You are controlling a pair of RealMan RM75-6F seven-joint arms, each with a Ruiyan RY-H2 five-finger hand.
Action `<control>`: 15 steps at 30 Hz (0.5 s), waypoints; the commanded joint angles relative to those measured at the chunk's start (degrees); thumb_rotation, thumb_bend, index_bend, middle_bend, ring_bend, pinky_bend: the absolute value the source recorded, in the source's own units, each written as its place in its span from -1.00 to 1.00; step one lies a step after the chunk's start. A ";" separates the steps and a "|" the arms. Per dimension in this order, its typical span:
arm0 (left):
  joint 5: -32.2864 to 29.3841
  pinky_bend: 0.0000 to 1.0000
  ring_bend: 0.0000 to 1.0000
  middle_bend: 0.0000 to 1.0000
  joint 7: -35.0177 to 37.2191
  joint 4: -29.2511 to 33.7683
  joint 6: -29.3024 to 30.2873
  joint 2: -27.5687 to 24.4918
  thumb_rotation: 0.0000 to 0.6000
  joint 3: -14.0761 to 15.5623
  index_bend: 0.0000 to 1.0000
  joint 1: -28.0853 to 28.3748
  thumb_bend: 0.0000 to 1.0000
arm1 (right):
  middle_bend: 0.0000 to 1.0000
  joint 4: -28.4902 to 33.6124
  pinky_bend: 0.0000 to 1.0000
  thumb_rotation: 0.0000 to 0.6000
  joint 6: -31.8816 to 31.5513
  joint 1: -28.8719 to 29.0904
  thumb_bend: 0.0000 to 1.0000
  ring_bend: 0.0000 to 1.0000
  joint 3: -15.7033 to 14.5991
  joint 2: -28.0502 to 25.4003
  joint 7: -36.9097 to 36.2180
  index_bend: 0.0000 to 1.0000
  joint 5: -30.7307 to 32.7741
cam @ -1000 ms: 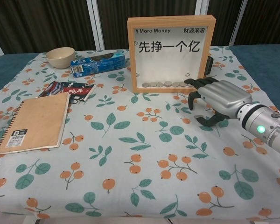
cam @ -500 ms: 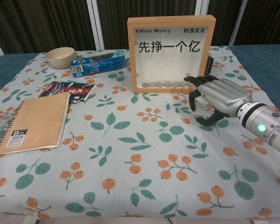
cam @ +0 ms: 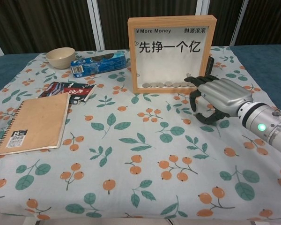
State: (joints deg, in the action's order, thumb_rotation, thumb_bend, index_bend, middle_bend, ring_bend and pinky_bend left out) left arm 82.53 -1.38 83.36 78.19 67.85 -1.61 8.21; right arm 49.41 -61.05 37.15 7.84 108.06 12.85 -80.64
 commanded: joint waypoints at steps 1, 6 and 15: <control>-0.04 -1.00 -1.00 -1.00 0.10 -0.06 -0.02 -0.01 1.00 0.02 -1.00 -0.03 -0.26 | -0.74 -0.04 -1.00 1.00 -0.10 -0.01 0.09 -1.00 0.05 0.09 -0.02 0.30 0.01; -0.09 -1.00 -1.00 -1.00 0.40 -0.32 -0.10 0.06 1.00 0.08 -1.00 -0.08 -0.26 | -0.73 -0.02 -1.00 1.00 -0.12 0.00 0.11 -1.00 0.15 0.16 0.09 0.35 0.12; 0.08 -1.00 -1.00 -1.00 1.62 -1.00 0.10 0.03 1.00 0.23 -1.00 -0.35 -0.26 | -0.73 0.68 -1.00 1.00 0.02 -0.30 0.19 -1.00 0.22 -0.08 0.89 0.38 0.61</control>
State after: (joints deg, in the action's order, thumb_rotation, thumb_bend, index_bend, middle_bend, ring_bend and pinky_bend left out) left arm 82.64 0.15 82.43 78.30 67.88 -1.39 7.90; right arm 50.03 -61.01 36.88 8.05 108.03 13.68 -80.06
